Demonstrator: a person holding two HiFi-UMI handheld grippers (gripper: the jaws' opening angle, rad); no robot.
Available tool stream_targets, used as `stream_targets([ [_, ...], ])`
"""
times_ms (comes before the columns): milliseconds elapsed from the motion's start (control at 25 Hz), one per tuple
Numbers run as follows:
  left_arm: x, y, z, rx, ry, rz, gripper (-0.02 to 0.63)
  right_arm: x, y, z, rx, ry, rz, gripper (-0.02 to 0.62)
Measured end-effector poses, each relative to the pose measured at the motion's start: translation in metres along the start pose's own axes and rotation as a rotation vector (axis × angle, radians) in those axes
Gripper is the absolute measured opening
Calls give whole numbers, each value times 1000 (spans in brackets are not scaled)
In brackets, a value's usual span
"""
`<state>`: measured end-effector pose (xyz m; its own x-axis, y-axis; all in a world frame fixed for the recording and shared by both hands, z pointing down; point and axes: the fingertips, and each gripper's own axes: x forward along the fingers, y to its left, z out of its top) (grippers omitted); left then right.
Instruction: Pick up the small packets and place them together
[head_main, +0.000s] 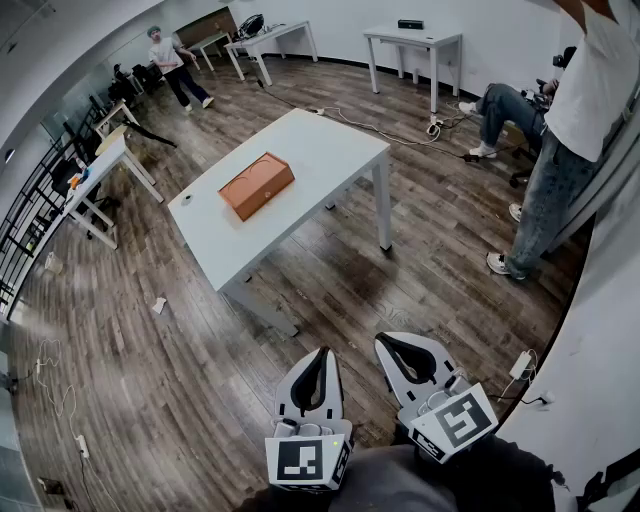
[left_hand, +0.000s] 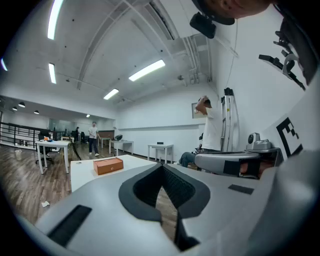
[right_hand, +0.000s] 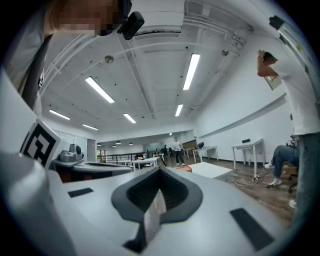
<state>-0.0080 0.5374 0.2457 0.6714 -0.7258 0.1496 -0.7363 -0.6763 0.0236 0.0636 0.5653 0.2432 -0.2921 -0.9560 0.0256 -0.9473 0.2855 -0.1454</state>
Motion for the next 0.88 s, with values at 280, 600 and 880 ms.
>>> stream_targets([
  [280,32,-28,1,13,4,5,3,-8,-40,0,9,-3,6,5],
  [600,49,-19,-23,-23,81,28,3,11,-51,-20,138,17,65,5],
  [880,91,54,-54,-100,120,53,3,90,-50,-53,122,106,91,5],
])
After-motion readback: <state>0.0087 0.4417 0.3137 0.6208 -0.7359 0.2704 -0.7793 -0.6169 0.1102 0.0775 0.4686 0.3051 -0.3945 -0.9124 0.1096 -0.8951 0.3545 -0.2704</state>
